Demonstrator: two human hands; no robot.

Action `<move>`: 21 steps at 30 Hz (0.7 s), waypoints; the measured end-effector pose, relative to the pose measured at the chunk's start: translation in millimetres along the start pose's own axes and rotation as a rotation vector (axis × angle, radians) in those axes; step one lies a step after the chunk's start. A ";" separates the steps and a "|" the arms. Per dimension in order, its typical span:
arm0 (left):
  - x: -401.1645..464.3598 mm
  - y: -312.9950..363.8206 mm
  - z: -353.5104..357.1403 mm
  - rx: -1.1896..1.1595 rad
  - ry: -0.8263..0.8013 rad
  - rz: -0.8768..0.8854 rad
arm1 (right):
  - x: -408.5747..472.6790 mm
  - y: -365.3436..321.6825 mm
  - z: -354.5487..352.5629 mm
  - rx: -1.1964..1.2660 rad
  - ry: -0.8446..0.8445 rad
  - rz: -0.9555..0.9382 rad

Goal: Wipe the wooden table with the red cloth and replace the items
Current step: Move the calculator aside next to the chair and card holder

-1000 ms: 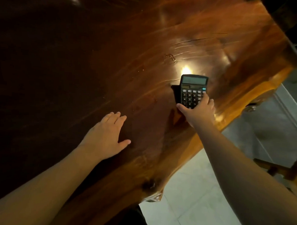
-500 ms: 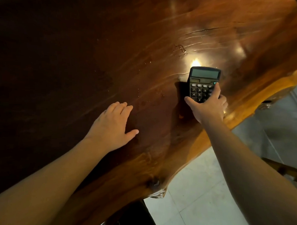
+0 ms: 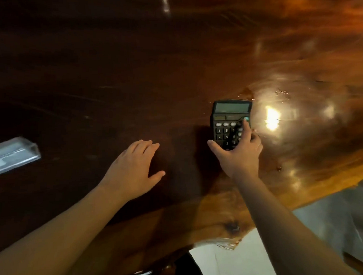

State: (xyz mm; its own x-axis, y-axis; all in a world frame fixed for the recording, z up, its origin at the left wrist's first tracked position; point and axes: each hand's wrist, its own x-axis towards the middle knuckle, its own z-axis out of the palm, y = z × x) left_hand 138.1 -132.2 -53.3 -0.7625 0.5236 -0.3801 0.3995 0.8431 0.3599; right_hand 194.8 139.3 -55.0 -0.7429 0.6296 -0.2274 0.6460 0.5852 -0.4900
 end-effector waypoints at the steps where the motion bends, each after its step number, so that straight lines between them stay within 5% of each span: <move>1: -12.9 -17.4 -1.4 -0.007 0.013 -0.030 | -9.6 -14.7 11.2 -0.001 -0.030 -0.033; 21: -248.6 -235.9 19.2 -0.202 0.290 -0.659 | -240.1 -217.2 222.7 -0.107 -0.528 -0.570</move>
State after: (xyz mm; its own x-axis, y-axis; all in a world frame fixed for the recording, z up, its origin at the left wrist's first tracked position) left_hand 243.1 -458.9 -60.1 -0.9265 -0.1597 -0.3408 -0.2667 0.9174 0.2953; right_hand 193.8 -252.8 -81.4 -0.9326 -0.0933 -0.3487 0.1336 0.8083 -0.5735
